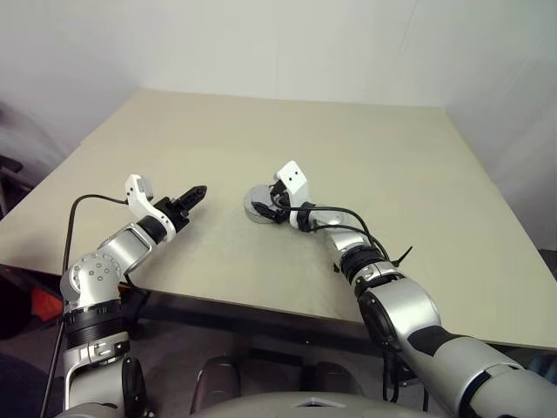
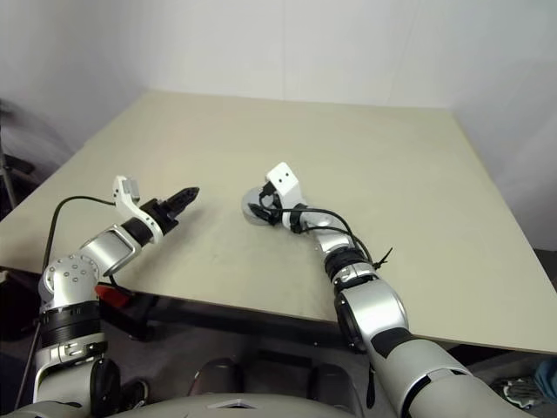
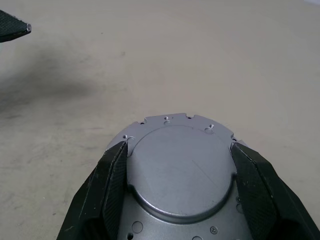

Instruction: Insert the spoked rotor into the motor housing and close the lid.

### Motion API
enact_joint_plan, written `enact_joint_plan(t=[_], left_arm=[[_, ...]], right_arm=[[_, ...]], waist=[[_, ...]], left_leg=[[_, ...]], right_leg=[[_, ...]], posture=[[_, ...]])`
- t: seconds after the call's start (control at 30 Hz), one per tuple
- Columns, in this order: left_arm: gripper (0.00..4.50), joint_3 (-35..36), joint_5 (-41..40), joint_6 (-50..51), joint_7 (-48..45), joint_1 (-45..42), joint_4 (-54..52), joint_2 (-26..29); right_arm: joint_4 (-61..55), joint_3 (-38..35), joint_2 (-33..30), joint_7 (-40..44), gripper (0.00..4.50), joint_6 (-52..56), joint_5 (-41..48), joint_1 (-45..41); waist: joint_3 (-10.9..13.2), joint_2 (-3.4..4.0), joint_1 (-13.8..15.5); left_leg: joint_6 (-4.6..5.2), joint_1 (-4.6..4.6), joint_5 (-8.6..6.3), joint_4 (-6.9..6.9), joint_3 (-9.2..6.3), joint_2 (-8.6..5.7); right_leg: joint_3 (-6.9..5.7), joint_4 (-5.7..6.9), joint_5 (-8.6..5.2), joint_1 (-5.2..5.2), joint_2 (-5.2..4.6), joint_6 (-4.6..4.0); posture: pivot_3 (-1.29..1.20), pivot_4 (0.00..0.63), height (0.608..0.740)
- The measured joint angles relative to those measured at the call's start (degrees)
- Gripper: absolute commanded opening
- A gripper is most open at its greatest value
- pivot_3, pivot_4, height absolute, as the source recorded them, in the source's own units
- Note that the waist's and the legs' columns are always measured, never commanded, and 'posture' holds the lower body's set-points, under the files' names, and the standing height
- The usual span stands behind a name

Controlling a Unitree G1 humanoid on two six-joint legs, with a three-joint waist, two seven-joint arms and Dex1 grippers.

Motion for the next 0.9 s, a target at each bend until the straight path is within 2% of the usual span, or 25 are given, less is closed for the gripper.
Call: enact_joint_plan(t=[0.23, 0.4, 0.53, 0.73, 0.9], left_arm=[[2.97, 0.1, -0.1, 0.1, 0.5, -0.1, 0.0, -0.4], [2.97, -0.5, -0.9, 0.3, 1.9, -4.5, 2.4, -5.5], [2.09, -0.4, -1.5, -0.2, 2.6, -11.9, 10.7, -9.9], [0.05, -1.4, 0.7, -1.8, 1.0, -19.2, 24.4, -12.5], [0.02, -1.1, 2.8, -2.3, -0.2, -20.3, 32.0, -12.4]], right_arm=[[-0.1, 0.0, -0.5, 1.9, 3.21, 0.4, 0.0, 0.0], [-0.2, 0.1, -0.7, 2.2, 3.21, 0.5, 0.0, -0.1], [-0.3, 0.2, -0.6, 2.4, 3.21, 0.6, -0.1, -0.1], [-0.8, 0.9, -0.4, 2.8, 3.21, 0.6, -0.1, -0.1], [-1.3, 1.0, -0.6, 2.8, 3.21, 0.6, -0.1, 0.2]], waist=[[0.0, -0.01, 0.0], [0.0, 0.0, 0.1], [0.0, -0.02, 0.0], [0.0, 0.0, 0.0], [0.0, 0.01, 0.0]], left_leg=[[0.0, 0.01, 0.0, -0.2, 0.03, -0.04], [-0.07, 0.03, 0.05, -0.38, 0.04, -0.07], [-0.13, 0.07, 0.09, -0.59, 0.06, -0.12], [-0.16, 0.05, 0.11, -0.72, 0.11, -0.12], [-0.16, 0.04, 0.11, -0.75, 0.12, -0.12]], right_leg=[[0.03, -0.17, 0.0, 0.0, 0.0, 0.0], [0.03, -0.18, 0.0, -0.03, -0.01, 0.0], [0.05, -0.24, 0.0, -0.06, -0.01, 0.0], [0.1, -0.26, -0.01, -0.16, 0.02, -0.04], [0.1, -0.28, -0.02, -0.17, 0.02, -0.06]], posture=[[0.0, 0.0, 0.74], [0.0, 0.0, 0.74], [0.0, 0.0, 0.74], [0.0, 0.0, 0.74], [0.0, 0.0, 0.74]])
